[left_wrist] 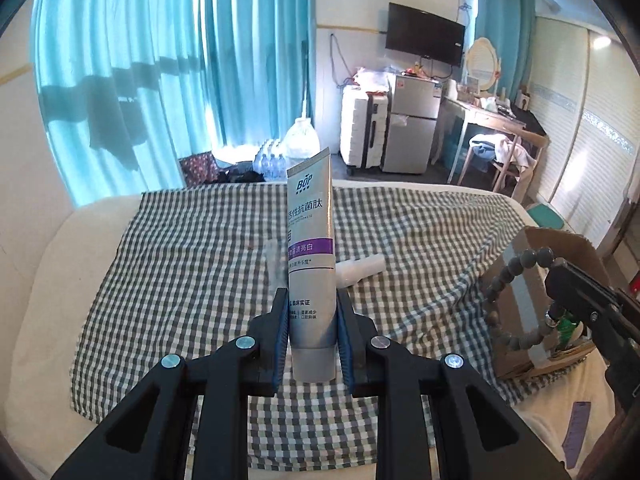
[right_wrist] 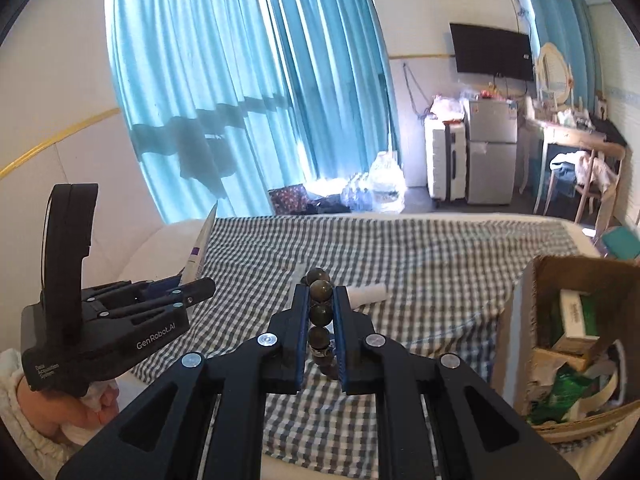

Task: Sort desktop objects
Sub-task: 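Lift the toothpaste tube and bracelet and carry them over the cardboard box, then open both tools to drop the toothpaste tube and bracelet into the box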

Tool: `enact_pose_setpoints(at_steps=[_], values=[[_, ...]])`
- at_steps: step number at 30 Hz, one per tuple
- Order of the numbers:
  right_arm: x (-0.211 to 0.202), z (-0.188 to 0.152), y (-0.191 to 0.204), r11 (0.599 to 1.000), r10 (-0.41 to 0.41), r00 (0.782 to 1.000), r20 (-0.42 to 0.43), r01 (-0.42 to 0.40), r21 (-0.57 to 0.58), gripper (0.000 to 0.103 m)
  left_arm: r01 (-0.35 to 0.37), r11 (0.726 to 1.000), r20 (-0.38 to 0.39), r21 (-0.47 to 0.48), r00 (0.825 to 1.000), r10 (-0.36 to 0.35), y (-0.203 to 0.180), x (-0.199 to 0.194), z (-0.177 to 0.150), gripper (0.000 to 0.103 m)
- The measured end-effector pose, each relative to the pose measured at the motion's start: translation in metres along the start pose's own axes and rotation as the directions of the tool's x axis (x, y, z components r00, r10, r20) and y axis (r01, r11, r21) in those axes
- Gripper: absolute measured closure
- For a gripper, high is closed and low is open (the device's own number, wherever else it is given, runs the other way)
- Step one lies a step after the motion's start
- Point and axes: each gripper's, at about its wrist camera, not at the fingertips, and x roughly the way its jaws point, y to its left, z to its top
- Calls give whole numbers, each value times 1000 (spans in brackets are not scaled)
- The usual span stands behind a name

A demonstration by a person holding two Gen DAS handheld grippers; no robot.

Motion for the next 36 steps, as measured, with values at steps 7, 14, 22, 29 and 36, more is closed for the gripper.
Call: enact_pose_setpoints(at_steps=[7, 14, 22, 29, 36], values=[[-37, 17, -19, 998, -55, 997, 45, 56, -15, 92, 59, 996, 53, 72, 997, -63, -47, -16, 20, 81], [-64, 22, -65, 989, -144, 987, 67, 142, 34, 92, 155, 976, 53, 152, 985, -165, -113, -15, 35, 81], [-85, 14, -139, 959, -269, 963, 24, 265, 103, 92, 256, 933, 0, 255, 964, -265, -202, 6, 35, 81], [-85, -9, -202, 926, -336, 941, -47, 339, 166, 92, 388, 869, -125, 307, 922, -367, -271, 41, 18, 81], [-71, -31, -247, 902, -348, 931, -115, 365, 231, 91, 445, 826, -233, 346, 894, -384, -315, 80, -2, 81]])
